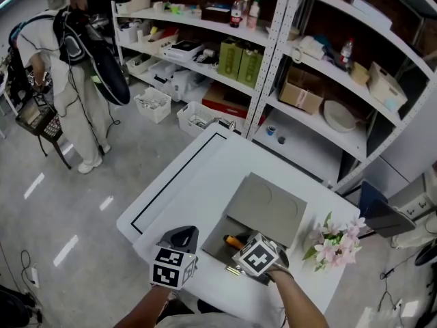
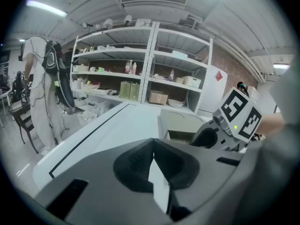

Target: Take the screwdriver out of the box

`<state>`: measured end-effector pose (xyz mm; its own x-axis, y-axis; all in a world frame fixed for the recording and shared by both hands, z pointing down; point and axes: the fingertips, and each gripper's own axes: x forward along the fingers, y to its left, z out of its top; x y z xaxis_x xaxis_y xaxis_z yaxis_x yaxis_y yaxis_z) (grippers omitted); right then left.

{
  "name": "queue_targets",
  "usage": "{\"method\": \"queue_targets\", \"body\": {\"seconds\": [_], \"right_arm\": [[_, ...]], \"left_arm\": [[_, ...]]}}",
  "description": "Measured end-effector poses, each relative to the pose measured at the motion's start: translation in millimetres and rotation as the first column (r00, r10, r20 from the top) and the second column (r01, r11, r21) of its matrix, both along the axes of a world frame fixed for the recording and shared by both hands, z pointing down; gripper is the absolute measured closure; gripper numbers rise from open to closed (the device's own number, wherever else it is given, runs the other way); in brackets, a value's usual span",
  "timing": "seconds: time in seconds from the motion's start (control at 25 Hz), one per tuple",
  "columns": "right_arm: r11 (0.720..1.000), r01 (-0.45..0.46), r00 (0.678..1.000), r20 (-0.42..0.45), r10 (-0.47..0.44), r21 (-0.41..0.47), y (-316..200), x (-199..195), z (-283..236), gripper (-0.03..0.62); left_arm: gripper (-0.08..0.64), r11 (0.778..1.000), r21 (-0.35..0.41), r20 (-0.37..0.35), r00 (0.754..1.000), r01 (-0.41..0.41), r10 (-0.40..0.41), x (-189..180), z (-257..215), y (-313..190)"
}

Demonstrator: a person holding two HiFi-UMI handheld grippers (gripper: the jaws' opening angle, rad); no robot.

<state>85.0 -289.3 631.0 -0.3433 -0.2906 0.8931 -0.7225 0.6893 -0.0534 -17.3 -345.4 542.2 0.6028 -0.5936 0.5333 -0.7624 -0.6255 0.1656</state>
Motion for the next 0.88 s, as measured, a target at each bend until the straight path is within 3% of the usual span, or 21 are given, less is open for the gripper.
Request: {"method": "queue_targets", "body": {"seconds": [0.32,0.6,0.88], "right_arm": [[1.0,-0.016,0.999,-0.034,0.016,0.009,0,-2,0,0.472],[0.986,-0.136,0.989,-0.041,0.14,0.098,1,7,-6,0.472],[0.95,-0.244,0.968,-0.01,0.251,0.192,4,18,-35,0.474]], "left_arm": [[0.555,0.992,0.006,-0.013,0.992,-0.123,0.123,16,-8,2],[0.555,0.979,0.037,-0.009,0.979,-0.201,0.201,18,-19,9],[0.555,0.968,0.056,-0.01,0.97,-0.244,0.245,11,-27,12]]}}
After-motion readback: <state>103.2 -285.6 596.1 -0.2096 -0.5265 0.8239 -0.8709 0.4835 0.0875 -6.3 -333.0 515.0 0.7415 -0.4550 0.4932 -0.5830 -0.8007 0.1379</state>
